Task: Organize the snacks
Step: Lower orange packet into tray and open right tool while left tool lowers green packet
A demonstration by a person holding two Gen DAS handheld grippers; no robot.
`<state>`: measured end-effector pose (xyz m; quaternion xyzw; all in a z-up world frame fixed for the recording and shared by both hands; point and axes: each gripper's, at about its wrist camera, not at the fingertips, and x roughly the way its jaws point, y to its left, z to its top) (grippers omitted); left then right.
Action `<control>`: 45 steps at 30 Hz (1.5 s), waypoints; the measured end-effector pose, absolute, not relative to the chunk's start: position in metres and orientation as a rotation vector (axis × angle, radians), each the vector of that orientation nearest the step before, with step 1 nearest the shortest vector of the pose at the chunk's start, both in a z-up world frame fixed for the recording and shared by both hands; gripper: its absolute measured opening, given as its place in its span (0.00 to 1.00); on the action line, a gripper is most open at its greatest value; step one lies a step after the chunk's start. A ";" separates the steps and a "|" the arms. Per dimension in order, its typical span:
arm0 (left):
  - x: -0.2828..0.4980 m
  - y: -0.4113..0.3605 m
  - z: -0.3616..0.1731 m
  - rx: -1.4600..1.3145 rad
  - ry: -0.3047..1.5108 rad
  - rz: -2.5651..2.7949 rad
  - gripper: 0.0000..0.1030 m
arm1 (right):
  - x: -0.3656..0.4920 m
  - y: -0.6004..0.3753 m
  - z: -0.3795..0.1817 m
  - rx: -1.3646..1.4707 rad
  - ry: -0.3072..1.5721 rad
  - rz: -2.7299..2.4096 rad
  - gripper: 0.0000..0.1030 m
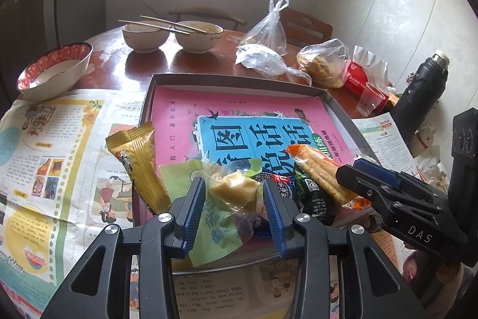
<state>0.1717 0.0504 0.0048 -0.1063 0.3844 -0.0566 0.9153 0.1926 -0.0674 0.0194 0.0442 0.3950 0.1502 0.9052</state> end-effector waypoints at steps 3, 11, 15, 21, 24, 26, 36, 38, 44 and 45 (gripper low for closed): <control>0.171 0.051 0.006 -0.219 0.788 -0.114 0.41 | 0.191 -0.067 0.020 0.087 0.813 0.304 0.45; 0.168 0.050 0.010 -0.215 0.782 -0.120 0.41 | 0.189 -0.070 0.022 0.092 0.809 0.295 0.47; 0.167 0.049 0.012 -0.212 0.777 -0.122 0.41 | 0.188 -0.072 0.024 0.093 0.802 0.288 0.50; 0.165 0.048 0.013 -0.211 0.772 -0.125 0.42 | 0.188 -0.076 0.025 0.102 0.799 0.277 0.52; 0.164 0.048 0.015 -0.212 0.770 -0.126 0.43 | 0.187 -0.078 0.027 0.107 0.796 0.275 0.54; 0.163 0.048 0.016 -0.214 0.767 -0.128 0.45 | 0.186 -0.080 0.028 0.112 0.791 0.268 0.56; 0.157 0.045 0.023 -0.203 0.747 -0.136 0.54 | 0.181 -0.094 0.036 0.142 0.766 0.246 0.60; 0.156 0.044 0.023 -0.199 0.745 -0.138 0.56 | 0.181 -0.096 0.036 0.145 0.763 0.242 0.61; 0.153 0.041 0.027 -0.186 0.732 -0.137 0.60 | 0.179 -0.097 0.038 0.147 0.759 0.245 0.63; 0.152 0.041 0.028 -0.184 0.731 -0.139 0.61 | 0.178 -0.096 0.038 0.145 0.758 0.249 0.64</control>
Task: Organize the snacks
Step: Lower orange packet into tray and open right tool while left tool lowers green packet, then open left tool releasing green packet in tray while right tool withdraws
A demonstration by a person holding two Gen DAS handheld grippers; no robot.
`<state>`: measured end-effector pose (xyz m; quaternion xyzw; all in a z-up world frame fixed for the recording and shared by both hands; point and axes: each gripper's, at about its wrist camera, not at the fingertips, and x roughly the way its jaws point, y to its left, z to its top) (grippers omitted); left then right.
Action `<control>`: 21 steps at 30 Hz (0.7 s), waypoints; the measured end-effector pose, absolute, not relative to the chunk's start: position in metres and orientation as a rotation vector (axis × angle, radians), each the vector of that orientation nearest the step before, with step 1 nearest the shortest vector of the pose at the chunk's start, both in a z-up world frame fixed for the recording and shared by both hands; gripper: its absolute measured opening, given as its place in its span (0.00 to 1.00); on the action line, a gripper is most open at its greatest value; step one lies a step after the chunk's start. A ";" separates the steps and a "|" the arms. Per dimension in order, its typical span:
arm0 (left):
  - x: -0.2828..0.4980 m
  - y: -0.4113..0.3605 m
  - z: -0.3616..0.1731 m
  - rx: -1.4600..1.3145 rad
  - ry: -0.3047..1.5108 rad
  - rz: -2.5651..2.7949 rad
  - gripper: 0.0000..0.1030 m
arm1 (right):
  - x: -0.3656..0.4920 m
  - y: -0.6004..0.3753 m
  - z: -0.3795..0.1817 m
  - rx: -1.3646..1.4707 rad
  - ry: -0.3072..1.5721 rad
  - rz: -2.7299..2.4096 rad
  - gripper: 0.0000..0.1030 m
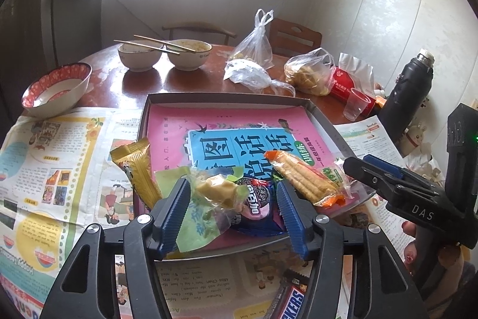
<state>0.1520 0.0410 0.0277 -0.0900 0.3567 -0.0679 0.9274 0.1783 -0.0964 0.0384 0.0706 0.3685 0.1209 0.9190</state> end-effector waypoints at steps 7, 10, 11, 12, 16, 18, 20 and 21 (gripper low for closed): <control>0.149 0.040 0.031 -0.176 0.723 -0.129 0.66 | 0.174 -0.094 0.042 0.138 0.746 0.259 0.66; 0.148 0.040 0.033 -0.171 0.715 -0.123 0.70 | 0.172 -0.093 0.045 0.137 0.737 0.260 0.67; 0.147 0.040 0.033 -0.168 0.713 -0.118 0.71 | 0.171 -0.093 0.045 0.137 0.734 0.262 0.68; 0.147 0.040 0.034 -0.165 0.710 -0.112 0.72 | 0.171 -0.093 0.046 0.137 0.732 0.263 0.68; 0.144 0.040 0.036 -0.166 0.704 -0.109 0.72 | 0.168 -0.094 0.049 0.138 0.720 0.261 0.68; 0.142 0.040 0.039 -0.165 0.700 -0.111 0.73 | 0.166 -0.095 0.051 0.143 0.713 0.259 0.69; 0.139 0.039 0.041 -0.169 0.695 -0.119 0.73 | 0.164 -0.097 0.053 0.146 0.707 0.258 0.70; 0.137 0.039 0.042 -0.172 0.692 -0.123 0.74 | 0.162 -0.099 0.054 0.148 0.704 0.258 0.71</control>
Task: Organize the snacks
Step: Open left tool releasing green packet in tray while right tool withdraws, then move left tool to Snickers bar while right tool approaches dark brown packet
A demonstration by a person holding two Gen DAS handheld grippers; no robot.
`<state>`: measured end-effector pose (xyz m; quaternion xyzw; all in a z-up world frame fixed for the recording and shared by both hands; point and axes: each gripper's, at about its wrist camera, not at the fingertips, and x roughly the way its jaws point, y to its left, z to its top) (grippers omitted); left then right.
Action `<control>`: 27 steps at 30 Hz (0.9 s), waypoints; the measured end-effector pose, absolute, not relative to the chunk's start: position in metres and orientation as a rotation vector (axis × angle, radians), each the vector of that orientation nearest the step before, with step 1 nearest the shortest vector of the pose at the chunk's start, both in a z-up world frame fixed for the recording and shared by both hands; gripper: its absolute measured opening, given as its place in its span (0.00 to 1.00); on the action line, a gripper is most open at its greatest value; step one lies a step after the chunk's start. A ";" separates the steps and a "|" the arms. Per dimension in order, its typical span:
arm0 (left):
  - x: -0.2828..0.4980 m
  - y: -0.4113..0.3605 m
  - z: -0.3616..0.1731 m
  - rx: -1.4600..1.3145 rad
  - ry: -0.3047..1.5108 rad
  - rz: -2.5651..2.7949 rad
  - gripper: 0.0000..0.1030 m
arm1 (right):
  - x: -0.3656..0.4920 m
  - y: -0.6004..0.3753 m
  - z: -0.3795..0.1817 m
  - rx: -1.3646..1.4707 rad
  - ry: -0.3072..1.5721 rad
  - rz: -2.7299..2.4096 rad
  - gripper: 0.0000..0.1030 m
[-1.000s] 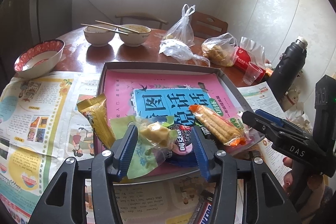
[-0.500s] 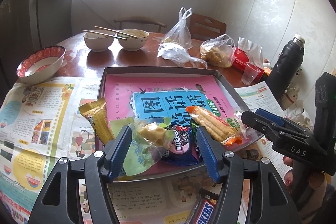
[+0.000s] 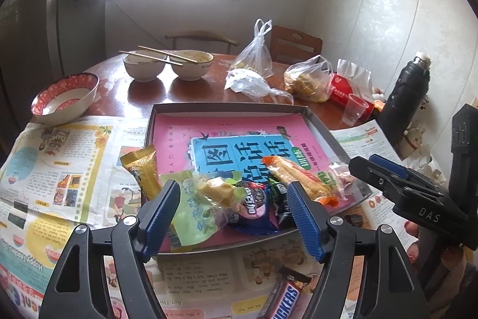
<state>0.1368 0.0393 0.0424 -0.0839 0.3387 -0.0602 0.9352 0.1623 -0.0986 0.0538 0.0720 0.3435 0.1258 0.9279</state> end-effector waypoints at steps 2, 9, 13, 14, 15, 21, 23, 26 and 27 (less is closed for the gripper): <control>0.133 0.039 0.045 -0.176 0.689 -0.133 0.74 | 0.160 -0.100 0.056 0.148 0.698 0.254 0.72; 0.125 0.036 0.050 -0.175 0.679 -0.146 0.78 | 0.150 -0.104 0.063 0.137 0.671 0.251 0.77; 0.120 0.034 0.053 -0.178 0.679 -0.152 0.78 | 0.145 -0.106 0.067 0.134 0.664 0.250 0.79; 0.119 0.034 0.053 -0.178 0.678 -0.155 0.78 | 0.144 -0.106 0.067 0.133 0.662 0.251 0.80; 0.117 0.034 0.054 -0.177 0.678 -0.156 0.79 | 0.142 -0.106 0.068 0.130 0.659 0.250 0.81; 0.109 0.033 0.055 -0.175 0.683 -0.168 0.79 | 0.133 -0.109 0.074 0.120 0.644 0.256 0.83; 0.106 0.032 0.055 -0.170 0.686 -0.175 0.79 | 0.131 -0.109 0.075 0.120 0.642 0.258 0.84; 0.102 0.030 0.056 -0.163 0.688 -0.184 0.79 | 0.127 -0.110 0.077 0.119 0.636 0.258 0.85; 0.100 0.030 0.056 -0.162 0.690 -0.188 0.79 | 0.126 -0.111 0.078 0.121 0.633 0.257 0.85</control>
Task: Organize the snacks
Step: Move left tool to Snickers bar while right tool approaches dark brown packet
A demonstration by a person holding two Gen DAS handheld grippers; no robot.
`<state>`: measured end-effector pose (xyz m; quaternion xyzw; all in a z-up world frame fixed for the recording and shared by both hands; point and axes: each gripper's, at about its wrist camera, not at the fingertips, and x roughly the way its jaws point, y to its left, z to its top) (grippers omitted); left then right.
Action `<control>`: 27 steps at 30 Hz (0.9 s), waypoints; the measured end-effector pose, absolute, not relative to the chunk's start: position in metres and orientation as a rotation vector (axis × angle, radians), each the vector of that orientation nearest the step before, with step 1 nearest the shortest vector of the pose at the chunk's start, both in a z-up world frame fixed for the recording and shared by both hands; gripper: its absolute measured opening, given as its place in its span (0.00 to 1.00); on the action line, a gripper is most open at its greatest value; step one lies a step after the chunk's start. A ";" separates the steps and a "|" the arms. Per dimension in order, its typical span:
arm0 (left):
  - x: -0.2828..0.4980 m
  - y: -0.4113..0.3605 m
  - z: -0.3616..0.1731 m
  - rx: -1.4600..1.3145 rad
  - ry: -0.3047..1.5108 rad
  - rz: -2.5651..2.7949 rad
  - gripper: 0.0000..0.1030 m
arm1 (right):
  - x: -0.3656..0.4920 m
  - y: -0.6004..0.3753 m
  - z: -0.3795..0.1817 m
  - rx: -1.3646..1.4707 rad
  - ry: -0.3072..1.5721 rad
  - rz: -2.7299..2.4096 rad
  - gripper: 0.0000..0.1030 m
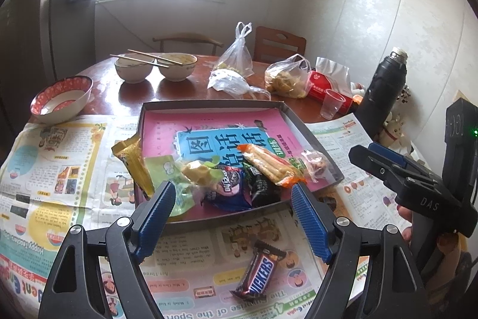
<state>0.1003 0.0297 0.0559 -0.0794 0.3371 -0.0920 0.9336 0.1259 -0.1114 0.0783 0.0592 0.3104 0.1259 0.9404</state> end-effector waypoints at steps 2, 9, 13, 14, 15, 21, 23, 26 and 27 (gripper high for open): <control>0.098 0.029 0.055 -0.160 0.694 -0.195 0.79 | 0.123 -0.112 0.079 0.121 0.630 0.260 0.86; 0.090 0.023 0.048 -0.135 0.725 -0.215 0.79 | 0.118 -0.115 0.078 0.122 0.635 0.258 0.86; 0.085 0.019 0.042 -0.113 0.743 -0.229 0.79 | 0.115 -0.115 0.079 0.119 0.635 0.258 0.86; 0.084 0.017 0.040 -0.106 0.752 -0.234 0.79 | 0.114 -0.115 0.079 0.118 0.635 0.257 0.86; 0.084 0.016 0.038 -0.100 0.758 -0.237 0.79 | 0.114 -0.115 0.079 0.118 0.636 0.256 0.86; 0.082 0.011 0.023 -0.078 0.802 -0.255 0.79 | 0.109 -0.115 0.076 0.107 0.646 0.257 0.86; 0.082 0.011 0.017 -0.076 0.817 -0.256 0.79 | 0.107 -0.115 0.075 0.104 0.649 0.256 0.86; 0.084 0.010 0.012 -0.074 0.835 -0.260 0.79 | 0.105 -0.116 0.073 0.099 0.656 0.252 0.86; 0.084 0.009 0.011 -0.072 0.838 -0.260 0.79 | 0.104 -0.116 0.072 0.099 0.660 0.250 0.86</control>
